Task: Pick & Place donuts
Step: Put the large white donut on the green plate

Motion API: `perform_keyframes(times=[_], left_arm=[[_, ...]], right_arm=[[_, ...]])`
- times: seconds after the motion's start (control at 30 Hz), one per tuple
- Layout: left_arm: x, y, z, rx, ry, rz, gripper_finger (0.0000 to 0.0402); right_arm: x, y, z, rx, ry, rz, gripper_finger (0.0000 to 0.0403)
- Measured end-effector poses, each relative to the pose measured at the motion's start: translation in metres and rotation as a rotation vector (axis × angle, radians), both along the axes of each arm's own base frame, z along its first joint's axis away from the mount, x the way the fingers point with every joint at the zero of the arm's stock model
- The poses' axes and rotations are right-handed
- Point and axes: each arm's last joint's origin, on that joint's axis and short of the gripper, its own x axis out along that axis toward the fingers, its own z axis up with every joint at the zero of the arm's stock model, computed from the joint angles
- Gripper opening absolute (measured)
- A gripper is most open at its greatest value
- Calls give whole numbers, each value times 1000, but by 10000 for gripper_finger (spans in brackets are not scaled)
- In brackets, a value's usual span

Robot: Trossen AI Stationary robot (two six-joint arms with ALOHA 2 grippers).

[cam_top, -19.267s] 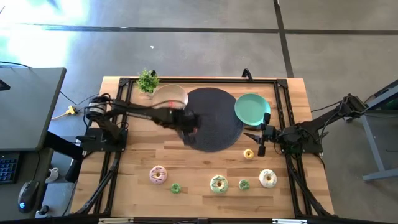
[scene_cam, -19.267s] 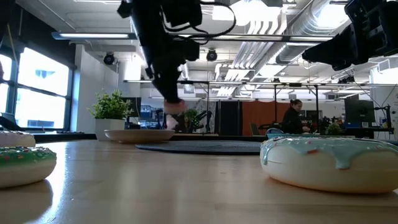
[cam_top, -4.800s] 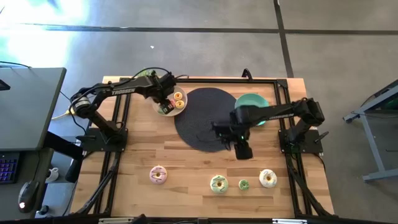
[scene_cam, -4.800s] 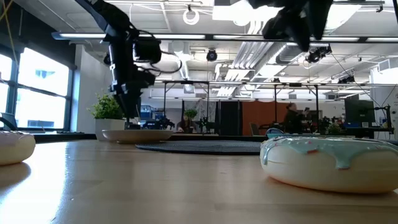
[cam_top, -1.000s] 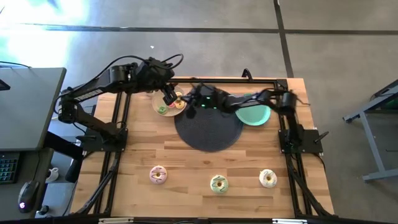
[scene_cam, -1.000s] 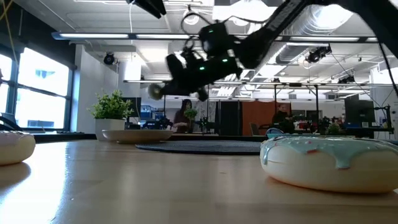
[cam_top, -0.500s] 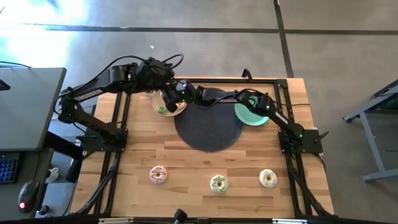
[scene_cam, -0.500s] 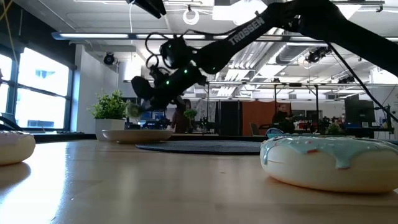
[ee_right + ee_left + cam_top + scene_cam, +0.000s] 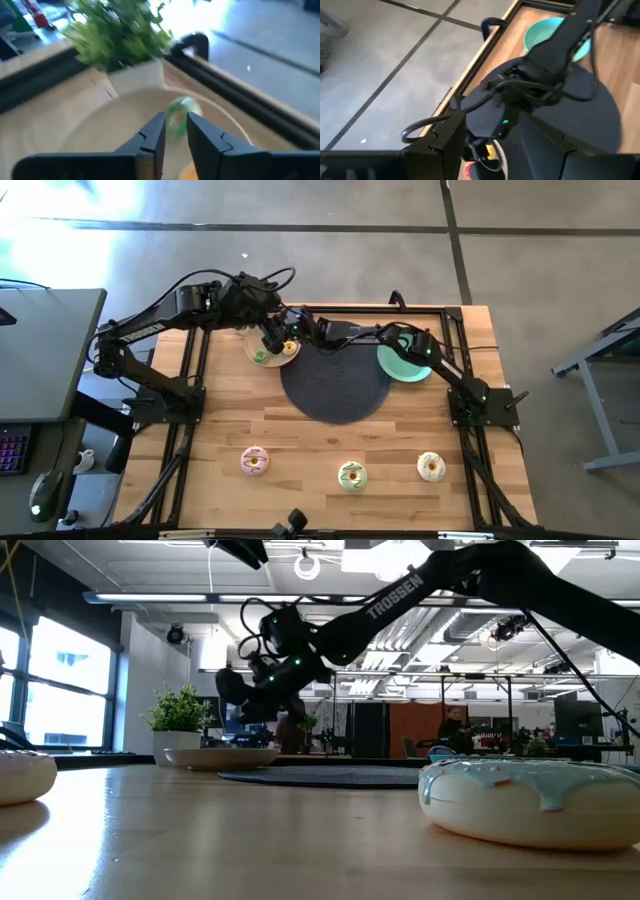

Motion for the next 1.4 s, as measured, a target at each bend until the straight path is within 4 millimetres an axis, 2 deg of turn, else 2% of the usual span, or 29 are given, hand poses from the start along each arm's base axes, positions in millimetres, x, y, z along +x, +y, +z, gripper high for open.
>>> perform_keyframes(times=[0.17, 0.27, 0.37, 0.5, 0.6, 0.73, 0.87, 0.9, 1.0, 1.07, 1.13, 1.23, 1.3, 1.4], left_arm=[[0, -1, 0, -26, -13, -5, 179], [0, -1, 0, -31, -17, -3, 179], [1, -1, 0, -41, -20, -15, 179], [1, -2, -1, -65, -24, -43, 179], [0, -2, -2, -76, -5, -49, 179], [2, -4, 0, -98, -33, -89, 179], [2, -5, -7, -156, -7, -134, 179], [6, -3, -4, -146, -50, -134, 179], [4, -5, -2, -151, -55, -148, 179], [5, -7, -1, -170, -77, -177, 179], [6, -7, -3, -196, -71, -183, 179], [5, -7, -3, -206, -69, -175, 179], [4, -8, -5, -222, -51, -169, 179], [2, -9, -9, -257, -22, -147, 179]], right_arm=[[-1, -2, -3, 55, -3, 14, 111], [-1, 2, 1, 52, 21, 116, 121], [-5, 13, 18, 62, 63, 228, 123], [-23, 32, 64, 5, 192, 314, 123], [-47, 50, 105, -50, 313, 368, 123], [-96, 81, 163, -108, 498, 375, 123], [-149, 118, 203, -66, 661, 382, 123], [-163, 126, 210, -33, 701, 379, 123], [-195, 149, 215, 66, 869, 350, 123], [-206, 160, 212, 104, 971, 283, 123], [-213, 172, 212, 129, 959, 259, 123], [-234, 194, 211, 274, 896, 413, 123], [-247, 209, 193, 313, 964, 429, 123], [-269, 223, 155, 296, 1106, 277, 123]])
